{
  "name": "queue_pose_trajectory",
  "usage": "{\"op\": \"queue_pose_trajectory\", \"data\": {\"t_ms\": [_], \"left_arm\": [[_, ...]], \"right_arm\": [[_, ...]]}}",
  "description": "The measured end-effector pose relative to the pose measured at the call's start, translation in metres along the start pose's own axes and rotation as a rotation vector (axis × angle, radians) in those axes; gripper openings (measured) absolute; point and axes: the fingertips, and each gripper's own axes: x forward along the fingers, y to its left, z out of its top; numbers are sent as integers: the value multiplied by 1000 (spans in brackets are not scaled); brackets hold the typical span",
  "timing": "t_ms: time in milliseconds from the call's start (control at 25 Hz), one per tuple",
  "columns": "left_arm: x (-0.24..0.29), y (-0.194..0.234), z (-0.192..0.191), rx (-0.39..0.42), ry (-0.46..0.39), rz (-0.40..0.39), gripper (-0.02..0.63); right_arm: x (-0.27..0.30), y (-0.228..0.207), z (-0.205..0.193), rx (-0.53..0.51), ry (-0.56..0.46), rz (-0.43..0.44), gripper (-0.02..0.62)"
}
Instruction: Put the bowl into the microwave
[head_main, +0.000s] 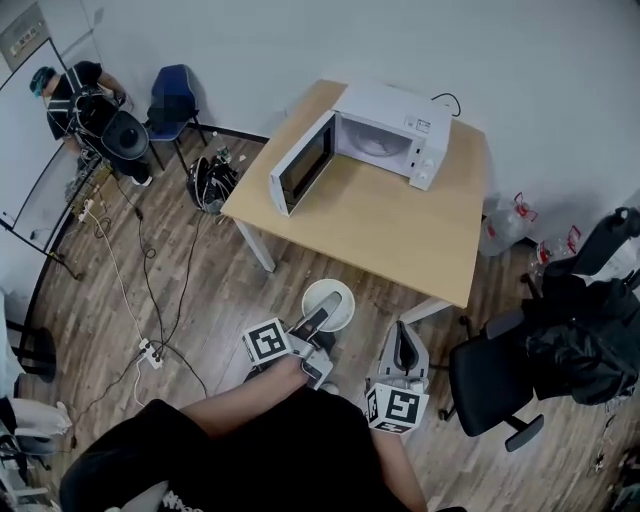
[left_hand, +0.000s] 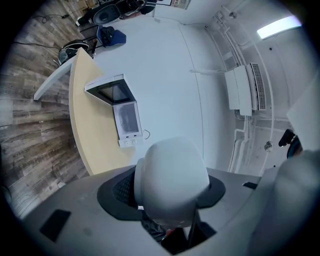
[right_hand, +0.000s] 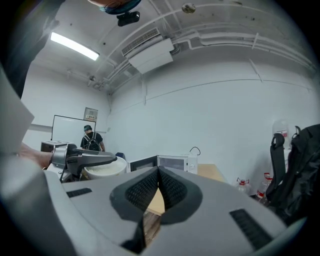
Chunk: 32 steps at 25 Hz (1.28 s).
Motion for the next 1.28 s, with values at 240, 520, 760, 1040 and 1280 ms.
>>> {"op": "queue_pose_trajectory", "data": {"t_ms": [240, 520, 760, 1040, 1280], "left_arm": [[18, 3, 21, 11, -38, -6, 232], [61, 26, 41, -33, -37, -20, 232], [104, 50, 63, -68, 3, -5, 232], [142, 84, 112, -16, 26, 96, 230], [184, 97, 154, -91, 17, 71, 230]], "right_arm": [[14, -16, -5, -2, 24, -19, 60], [42, -45, -15, 4, 68, -87, 60], [99, -55, -11, -23, 92, -84, 60], [180, -46, 0, -49, 127, -34, 60], [239, -46, 11, -62, 155, -39, 60]]}}
